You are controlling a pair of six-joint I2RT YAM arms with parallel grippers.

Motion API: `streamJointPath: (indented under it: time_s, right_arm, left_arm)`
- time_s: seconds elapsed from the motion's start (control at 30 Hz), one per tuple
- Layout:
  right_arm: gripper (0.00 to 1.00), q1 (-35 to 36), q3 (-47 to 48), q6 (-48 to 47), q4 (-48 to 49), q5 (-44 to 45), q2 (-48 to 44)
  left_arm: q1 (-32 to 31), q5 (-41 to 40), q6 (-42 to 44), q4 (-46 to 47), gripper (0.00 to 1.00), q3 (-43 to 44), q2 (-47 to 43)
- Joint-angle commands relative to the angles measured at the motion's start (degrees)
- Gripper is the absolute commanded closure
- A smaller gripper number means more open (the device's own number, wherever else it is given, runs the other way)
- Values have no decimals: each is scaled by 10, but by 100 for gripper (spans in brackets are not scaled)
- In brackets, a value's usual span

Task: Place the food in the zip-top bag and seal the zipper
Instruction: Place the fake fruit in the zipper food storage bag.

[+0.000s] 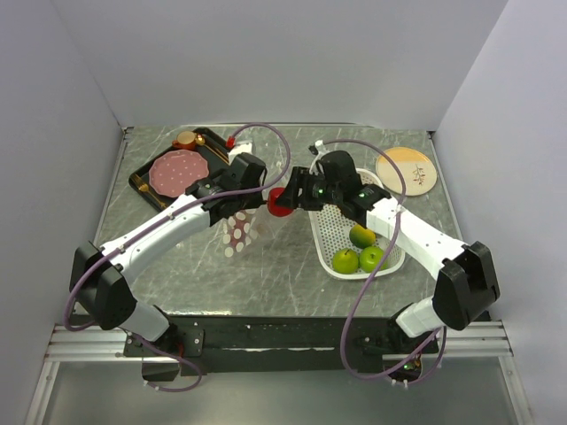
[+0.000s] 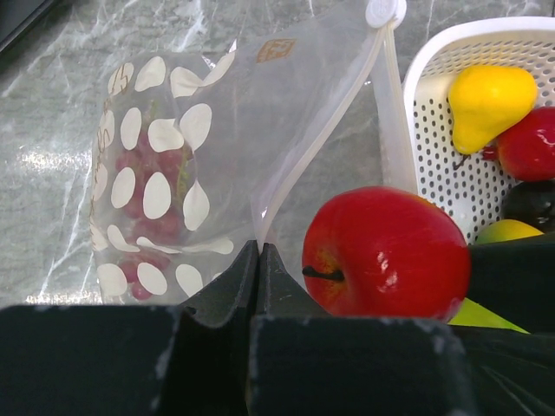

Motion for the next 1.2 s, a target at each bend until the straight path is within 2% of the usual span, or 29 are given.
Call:
streamJointPath:
  time_s: [0.0, 0.1, 0.13, 0.2, 0.23, 0.3, 0.47, 0.6, 0.77, 0.83, 0.97, 1.17]
  right_arm:
    - [42, 4, 37, -14, 10, -3, -2]
    - [37, 4, 42, -20, 0, 8, -6]
    - [32, 4, 46, -20, -3, 10, -4]
    - [28, 4, 45, -18, 1, 5, -4]
    - [21, 4, 44, -17, 3, 4, -4]
    - [13, 3, 44, -16, -1, 10, -6]
    - [13, 4, 38, -20, -11, 32, -19]
    - [13, 0, 16, -10, -17, 109, -56]
    - [12, -50, 6, -2, -75, 186, -78]
    - [12, -85, -1, -3, -95, 223, -72]
    - [10, -131, -22, -25, -105, 245, -60]
    - [10, -153, 1, -54, -105, 246, 9]
  left_arm:
    - [2, -8, -1, 15, 99, 1, -27]
    - [2, -6, 0, 20, 99, -2, -29]
    - [2, -6, 1, 22, 99, -2, -31]
    - [2, -5, 2, 23, 99, -5, -33]
    - [2, -6, 1, 22, 99, -5, -33]
    - [3, -6, 0, 19, 99, -3, -33]
    - [4, -7, -1, 20, 99, -6, -39]
    - [3, -8, 2, 18, 99, -3, -38]
    - [3, -6, 1, 19, 99, -6, -34]
    - [3, -3, 0, 22, 99, -6, -31]
    - [3, 10, -1, 31, 99, -9, -25]
    - [4, 17, 5, 30, 99, -6, -15]
